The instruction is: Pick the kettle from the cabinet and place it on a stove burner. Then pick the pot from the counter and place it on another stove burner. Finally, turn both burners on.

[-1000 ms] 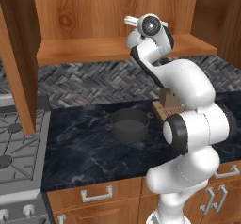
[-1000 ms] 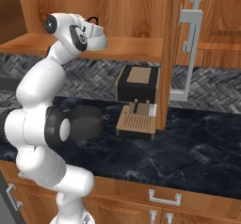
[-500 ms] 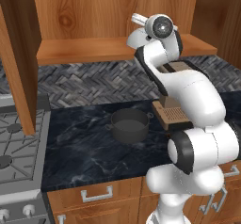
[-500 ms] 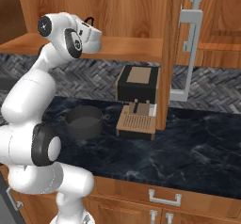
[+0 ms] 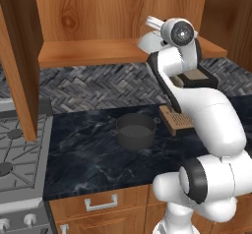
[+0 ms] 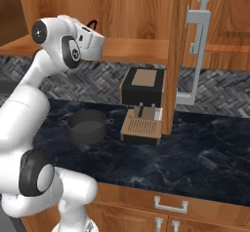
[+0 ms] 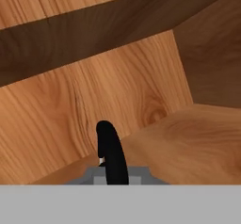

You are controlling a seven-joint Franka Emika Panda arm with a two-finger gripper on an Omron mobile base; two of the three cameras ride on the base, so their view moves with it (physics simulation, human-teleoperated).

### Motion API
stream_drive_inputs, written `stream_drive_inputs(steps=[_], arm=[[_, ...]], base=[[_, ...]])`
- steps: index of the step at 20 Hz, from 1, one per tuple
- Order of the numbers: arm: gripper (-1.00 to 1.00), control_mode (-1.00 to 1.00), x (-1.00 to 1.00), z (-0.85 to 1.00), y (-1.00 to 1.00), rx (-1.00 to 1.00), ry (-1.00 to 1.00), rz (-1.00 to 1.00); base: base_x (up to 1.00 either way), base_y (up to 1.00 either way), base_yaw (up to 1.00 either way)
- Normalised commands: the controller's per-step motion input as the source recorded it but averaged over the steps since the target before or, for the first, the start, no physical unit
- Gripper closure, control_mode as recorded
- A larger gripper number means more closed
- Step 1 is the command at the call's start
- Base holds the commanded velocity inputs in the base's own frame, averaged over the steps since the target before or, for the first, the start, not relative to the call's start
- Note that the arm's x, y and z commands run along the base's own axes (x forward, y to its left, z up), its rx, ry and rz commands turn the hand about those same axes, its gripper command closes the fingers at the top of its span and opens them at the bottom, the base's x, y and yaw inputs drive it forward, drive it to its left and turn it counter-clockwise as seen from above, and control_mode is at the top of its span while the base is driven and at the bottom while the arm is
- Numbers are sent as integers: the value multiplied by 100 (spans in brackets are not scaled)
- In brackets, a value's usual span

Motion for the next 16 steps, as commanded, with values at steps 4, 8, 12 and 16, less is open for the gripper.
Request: stream_drive_inputs(steps=[4, 8, 12, 16], arm=[[100, -100, -57, 0, -1, 0, 0, 0], [100, -100, -61, 0, -1, 0, 0, 0], [100, -100, -58, 0, -2, 0, 0, 0], [100, -100, -63, 0, -1, 1, 1, 0]], base=[[0, 0, 0], [0, 0, 0], [0, 0, 0], [0, 0, 0]])
